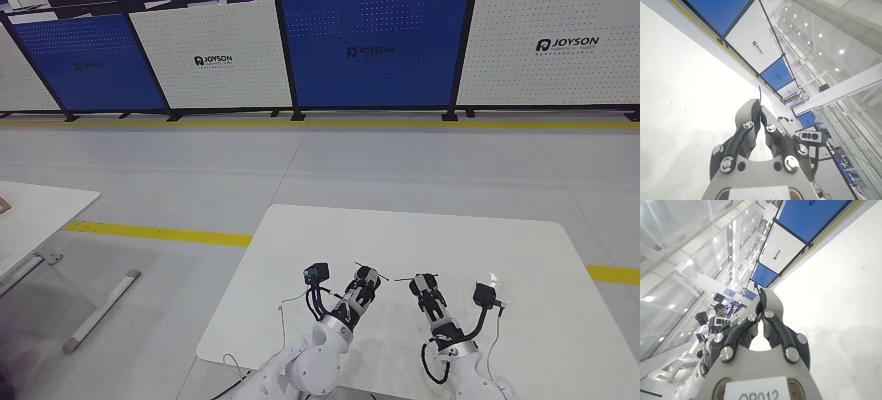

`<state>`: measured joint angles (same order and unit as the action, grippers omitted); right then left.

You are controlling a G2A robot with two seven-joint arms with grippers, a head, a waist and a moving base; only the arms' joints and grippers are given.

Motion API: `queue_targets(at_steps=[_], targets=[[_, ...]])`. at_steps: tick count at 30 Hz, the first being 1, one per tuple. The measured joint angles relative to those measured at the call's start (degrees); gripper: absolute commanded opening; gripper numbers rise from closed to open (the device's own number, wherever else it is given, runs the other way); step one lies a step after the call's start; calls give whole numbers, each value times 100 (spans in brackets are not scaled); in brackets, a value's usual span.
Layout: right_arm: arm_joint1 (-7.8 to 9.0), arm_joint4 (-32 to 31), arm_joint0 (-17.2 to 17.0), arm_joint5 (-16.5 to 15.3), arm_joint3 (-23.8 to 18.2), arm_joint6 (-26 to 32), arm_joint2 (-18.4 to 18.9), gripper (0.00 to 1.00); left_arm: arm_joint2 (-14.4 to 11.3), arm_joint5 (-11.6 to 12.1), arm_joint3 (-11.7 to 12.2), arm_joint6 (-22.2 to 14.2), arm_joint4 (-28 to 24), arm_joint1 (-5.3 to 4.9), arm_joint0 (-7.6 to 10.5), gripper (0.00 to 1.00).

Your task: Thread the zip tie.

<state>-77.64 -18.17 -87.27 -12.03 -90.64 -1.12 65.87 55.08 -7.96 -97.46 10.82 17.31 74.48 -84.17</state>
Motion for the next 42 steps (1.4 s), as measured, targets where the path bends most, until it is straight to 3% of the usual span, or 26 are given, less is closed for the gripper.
queue_targets(at_steps=[27, 37, 42], targets=[[-68, 19, 307, -7, 343, 217, -188, 0, 0, 0, 0, 0, 0, 0, 0, 0], [-61, -324, 356, -394, 472, 279, -263, 0, 0, 0, 0, 0, 0, 0, 0, 0], [-63, -313, 370, -432, 525, 273, -264, 0, 0, 0, 0, 0, 0, 0, 0, 0]])
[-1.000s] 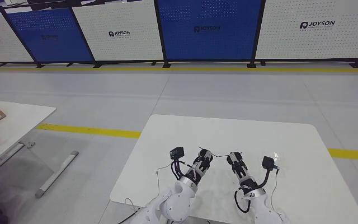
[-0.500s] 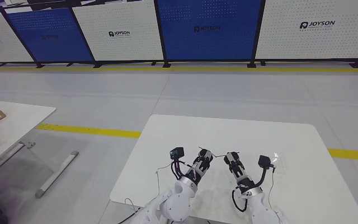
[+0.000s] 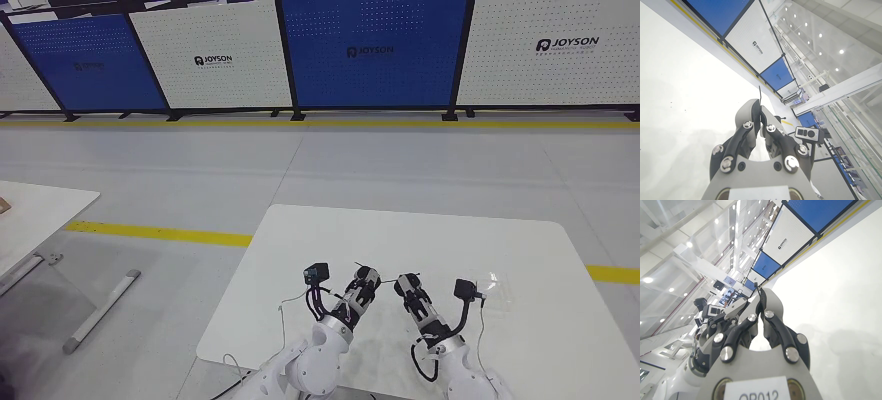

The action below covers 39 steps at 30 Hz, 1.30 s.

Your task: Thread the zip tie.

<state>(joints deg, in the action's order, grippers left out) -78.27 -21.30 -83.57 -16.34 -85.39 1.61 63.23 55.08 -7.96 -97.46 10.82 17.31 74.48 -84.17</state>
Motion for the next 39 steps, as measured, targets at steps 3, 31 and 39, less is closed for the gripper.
queue_targets(at_steps=[3, 31, 39], targets=[[0, 0, -1, 2, -2, 1, 0, 0, 0, 0, 0, 0, 0, 0, 0, 0], [-43, 95, -19, -230, 11, -385, 27, 0, 132, 419, -26, -57, -1069, 100, -88, 0], [-27, 62, -134, -236, -89, -410, 127, 0, 66, 345, -43, -168, -851, 106, -101, 0]])
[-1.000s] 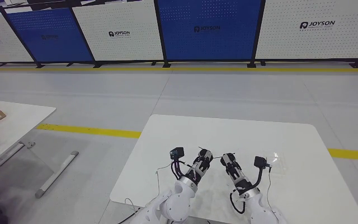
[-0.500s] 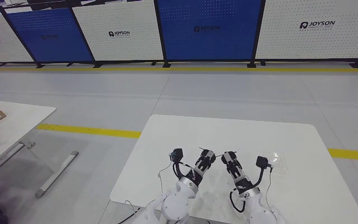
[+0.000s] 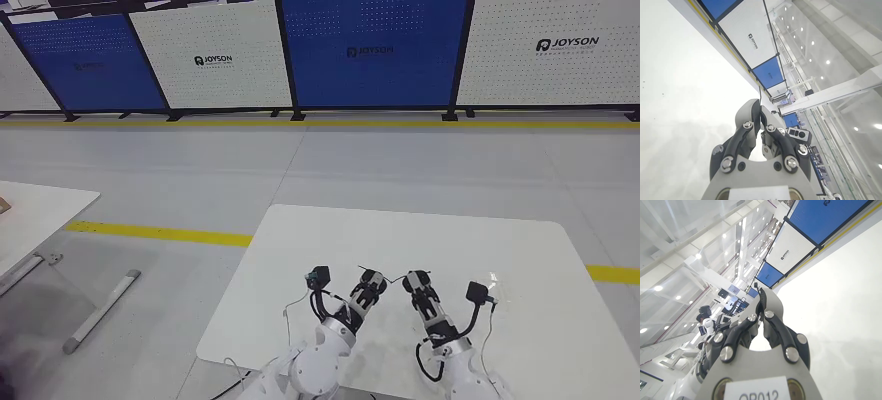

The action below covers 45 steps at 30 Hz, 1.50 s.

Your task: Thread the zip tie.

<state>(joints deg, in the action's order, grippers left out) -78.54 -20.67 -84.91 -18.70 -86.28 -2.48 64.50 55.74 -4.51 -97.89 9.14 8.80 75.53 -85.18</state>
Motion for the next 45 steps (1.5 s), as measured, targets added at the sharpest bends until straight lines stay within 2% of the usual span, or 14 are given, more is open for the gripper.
queue_targets(at_steps=[6, 10, 12, 14, 17, 18, 20, 27, 31, 38, 40, 42, 45], targets=[[4, 52, 2, -47, 10, 64, 42, 0, 47, 6, -11, 79, 54, 9, 8, 0], [8, 33, -22, -44, -12, 67, 74, 0, 44, -102, 32, 94, 464, -8, 10, 0], [9, 30, -27, -35, -18, 76, 78, 0, 45, -101, 29, 44, 508, -11, -5, 2], [8, 27, -25, -23, -13, 95, 76, 0, 34, -107, 23, -32, 598, -18, -20, 12], [4, 25, -8, -10, 4, 112, 66, 0, 18, -120, 9, -54, 674, -17, -34, 15], [3, 23, -5, -8, 6, 114, 65, 0, 16, -122, 5, -53, 684, -16, -34, 20], [1, 17, -3, -5, 8, 112, 65, 0, 15, -123, -5, -48, 692, -11, -33, 22], [0, -7, -24, 16, -3, 98, 77, 0, 14, -109, -2, -44, 730, 0, -39, 20], [-3, -32, -31, 19, -17, 94, 67, 0, -23, -124, 18, -68, 781, 9, -35, 23], [-8, -54, -28, 15, -25, 90, 52, 0, -73, -161, 58, -62, 793, 35, 9, 20], [-9, -53, -29, 12, -23, 90, 54, 0, -78, -175, 67, -62, 797, 41, 19, 15], [-10, -50, -34, 9, -26, 89, 59, 0, -76, -187, 69, -66, 798, 45, 26, 5], [-9, -48, -45, 6, -35, 89, 68, 0, -64, -203, 71, -59, 778, 52, 33, 0]])
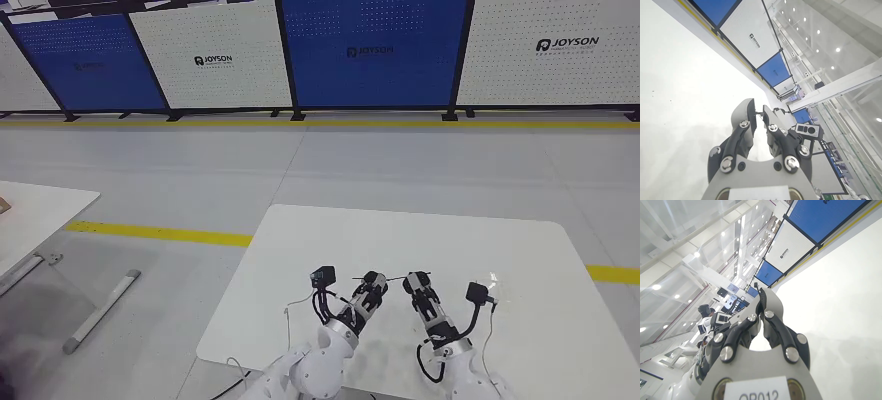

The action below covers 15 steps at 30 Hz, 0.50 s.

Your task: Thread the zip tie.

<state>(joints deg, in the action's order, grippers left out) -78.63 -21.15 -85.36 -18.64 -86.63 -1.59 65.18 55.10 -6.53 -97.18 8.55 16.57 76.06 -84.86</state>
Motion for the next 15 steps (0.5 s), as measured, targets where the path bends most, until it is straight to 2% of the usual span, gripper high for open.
queue_targets(at_steps=[15], targets=[[0, 8, 22, 99, -28, 166, 5, 0, 12, 57, -16, -85, 38, 18, 9, 0]])
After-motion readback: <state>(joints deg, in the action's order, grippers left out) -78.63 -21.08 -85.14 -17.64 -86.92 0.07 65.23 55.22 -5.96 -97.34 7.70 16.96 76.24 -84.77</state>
